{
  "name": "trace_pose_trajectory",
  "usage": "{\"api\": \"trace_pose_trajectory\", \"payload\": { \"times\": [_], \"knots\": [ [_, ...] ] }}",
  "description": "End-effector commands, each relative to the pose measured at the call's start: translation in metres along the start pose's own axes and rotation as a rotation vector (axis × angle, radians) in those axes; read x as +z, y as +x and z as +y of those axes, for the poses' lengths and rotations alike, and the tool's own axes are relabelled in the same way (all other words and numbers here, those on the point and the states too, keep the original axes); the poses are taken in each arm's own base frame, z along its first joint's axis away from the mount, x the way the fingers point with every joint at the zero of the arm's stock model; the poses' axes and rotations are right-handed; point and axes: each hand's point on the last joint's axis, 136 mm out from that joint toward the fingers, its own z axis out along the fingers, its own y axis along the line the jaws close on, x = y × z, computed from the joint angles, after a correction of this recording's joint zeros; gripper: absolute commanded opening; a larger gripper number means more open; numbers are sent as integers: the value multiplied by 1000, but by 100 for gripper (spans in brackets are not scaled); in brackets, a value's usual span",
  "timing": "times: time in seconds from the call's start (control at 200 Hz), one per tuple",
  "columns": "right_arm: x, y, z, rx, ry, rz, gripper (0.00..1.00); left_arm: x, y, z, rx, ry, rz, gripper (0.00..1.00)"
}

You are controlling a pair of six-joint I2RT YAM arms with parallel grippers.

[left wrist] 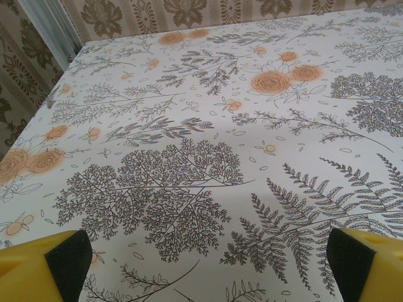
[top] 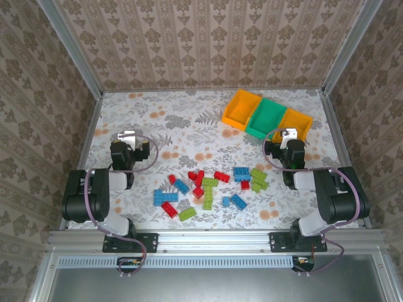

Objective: Sort the legos into containers by color

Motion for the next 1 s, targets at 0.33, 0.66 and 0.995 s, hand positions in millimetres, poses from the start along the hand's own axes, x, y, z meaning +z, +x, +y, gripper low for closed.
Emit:
{"api": "trace_pose_trajectory", "payload": {
  "times": [0.33, 0.66, 0.995],
  "knots": [
    [-18, -48, -12, 99, 96, 226, 94, -30, -47, 33, -163, -199, 144, 100],
    [-8, -60, -2, 324, 151, 522, 87, -61, -60, -38, -239, 15, 234, 100],
    [28, -22, 3, 337, 206, 739, 81, -75, -23, -85, -177, 129, 359, 100]
  ]
}}
